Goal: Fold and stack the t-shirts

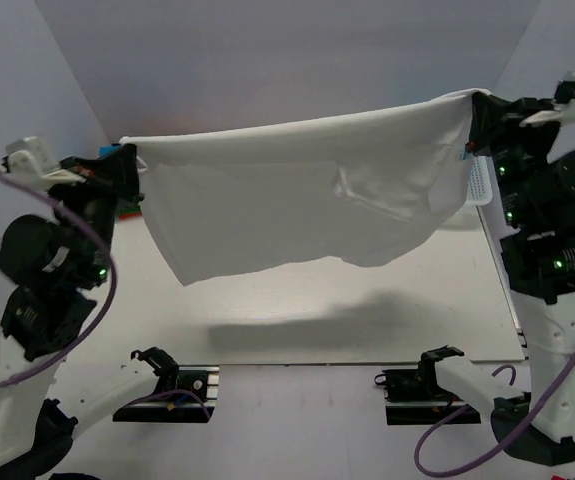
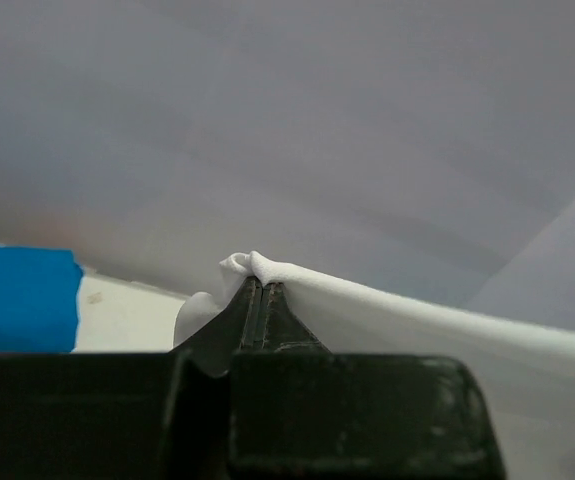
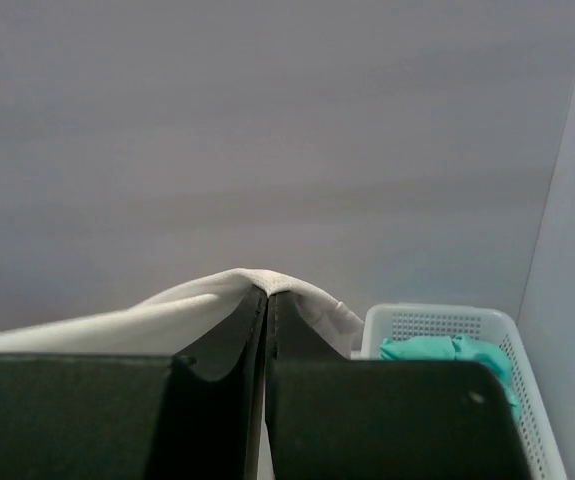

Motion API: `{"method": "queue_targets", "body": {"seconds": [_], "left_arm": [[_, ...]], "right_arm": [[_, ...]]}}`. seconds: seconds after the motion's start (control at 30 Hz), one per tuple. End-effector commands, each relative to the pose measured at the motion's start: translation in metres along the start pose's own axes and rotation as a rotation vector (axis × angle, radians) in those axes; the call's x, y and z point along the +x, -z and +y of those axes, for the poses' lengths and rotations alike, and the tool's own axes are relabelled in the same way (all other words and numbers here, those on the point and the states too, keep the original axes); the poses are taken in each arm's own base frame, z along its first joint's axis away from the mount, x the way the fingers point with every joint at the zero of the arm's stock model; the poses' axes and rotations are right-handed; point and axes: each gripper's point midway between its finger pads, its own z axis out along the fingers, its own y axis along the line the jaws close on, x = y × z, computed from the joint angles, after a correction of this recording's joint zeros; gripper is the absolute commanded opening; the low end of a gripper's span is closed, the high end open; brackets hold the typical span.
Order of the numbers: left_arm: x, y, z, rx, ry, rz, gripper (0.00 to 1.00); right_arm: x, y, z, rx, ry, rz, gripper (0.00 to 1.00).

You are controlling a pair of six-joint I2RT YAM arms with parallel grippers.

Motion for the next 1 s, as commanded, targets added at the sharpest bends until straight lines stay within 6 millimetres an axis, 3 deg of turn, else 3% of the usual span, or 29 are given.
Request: {"method": "queue_targets", "body": {"seconds": [0.0, 0.03, 0.1, 0.13, 0.17, 0.23, 0.27, 0.3, 0.33, 0.37, 0.4, 0.43, 0.47, 0.53, 0.57, 0.6, 0.63, 0.67, 0.73, 0.77, 0.8, 0.83, 0.87, 0.97], "left_arm": [[0.075, -0.044, 0.018, -0.163, -0.16, 0.124, 0.0], [0.092, -0.053, 0.026, -0.214, -0.202, 0.145, 0.0], [0.131, -0.065, 0.059, -0.398, -0.303, 0.181, 0.0], [0.17, -0.076, 0.077, -0.485, -0.373, 0.245, 0.0], [0.2, -0.08, 0.086, -0.495, -0.398, 0.298, 0.0], [0.238, -0.092, 0.116, -0.549, -0.45, 0.359, 0.0], [0.28, -0.1, 0.133, -0.572, -0.459, 0.445, 0.13], [0.299, -0.104, 0.148, -0.603, -0.465, 0.484, 0.44], [0.315, -0.107, 0.172, -0.641, -0.483, 0.543, 0.64], [0.326, -0.112, 0.177, -0.648, -0.47, 0.614, 0.9], [0.354, -0.113, 0.204, -0.728, -0.473, 0.688, 1.0], [0.347, -0.13, 0.201, -0.746, -0.454, 0.675, 1.0], [0.353, -0.125, 0.209, -0.779, -0.475, 0.737, 1.0], [0.354, -0.135, 0.212, -0.792, -0.462, 0.744, 1.0], [0.358, -0.137, 0.208, -0.767, -0.441, 0.756, 1.0], [0.356, -0.137, 0.209, -0.756, -0.432, 0.759, 1.0], [0.366, -0.13, 0.207, -0.719, -0.419, 0.801, 1.0], [0.36, -0.132, 0.2, -0.687, -0.388, 0.778, 1.0], [0.375, -0.117, 0.195, -0.632, -0.35, 0.841, 1.0], [0.379, -0.112, 0.192, -0.607, -0.331, 0.855, 1.0], [0.381, -0.108, 0.183, -0.568, -0.311, 0.868, 1.0], [0.398, -0.093, 0.179, -0.524, -0.288, 0.929, 1.0], [0.405, -0.085, 0.174, -0.498, -0.278, 0.953, 1.0], [0.43, -0.049, 0.17, -0.443, -0.189, 1.06, 1.0]], "right_arm": [[0.073, -0.044, -0.005, 0.034, 0.009, 0.168, 0.0], [0.087, -0.051, -0.005, 0.039, -0.01, 0.2, 0.0], [0.158, -0.075, -0.005, 0.034, -0.02, 0.353, 0.0], [0.179, -0.081, -0.008, 0.045, -0.034, 0.392, 0.0], [0.236, -0.094, -0.004, 0.016, -0.042, 0.51, 0.0], [0.272, -0.105, -0.005, 0.022, -0.055, 0.576, 0.0], [0.314, -0.111, -0.01, 0.047, -0.06, 0.663, 0.0], [0.357, -0.115, -0.015, 0.057, -0.062, 0.752, 0.0], [0.351, -0.125, -0.013, 0.067, -0.067, 0.77, 0.0], [0.39, -0.127, -0.02, 0.075, -0.06, 0.852, 0.1], [0.395, -0.139, -0.016, 0.067, -0.062, 0.886, 0.21], [0.418, -0.138, -0.016, 0.069, -0.062, 0.937, 0.41], [0.423, -0.136, -0.017, 0.066, -0.05, 0.962, 0.48], [0.422, -0.141, -0.013, 0.045, -0.042, 0.959, 0.62], [0.424, -0.139, -0.013, 0.044, -0.04, 0.959, 0.74], [0.433, -0.13, -0.014, 0.042, -0.042, 0.986, 0.76], [0.418, -0.132, -0.014, 0.041, -0.044, 0.946, 0.78], [0.437, -0.113, -0.019, 0.054, -0.044, 1.001, 0.9], [0.423, -0.104, -0.017, 0.057, -0.05, 0.986, 0.9], [0.434, -0.082, -0.021, 0.067, -0.05, 1.033, 0.9], [0.435, -0.075, -0.021, 0.083, -0.076, 1.044, 0.9], [0.431, -0.068, -0.016, 0.069, -0.096, 1.046, 0.9], [0.449, -0.041, -0.02, 0.084, -0.117, 1.104, 0.9], [0.464, -0.004, -0.015, 0.084, -0.187, 1.169, 0.9]]}}
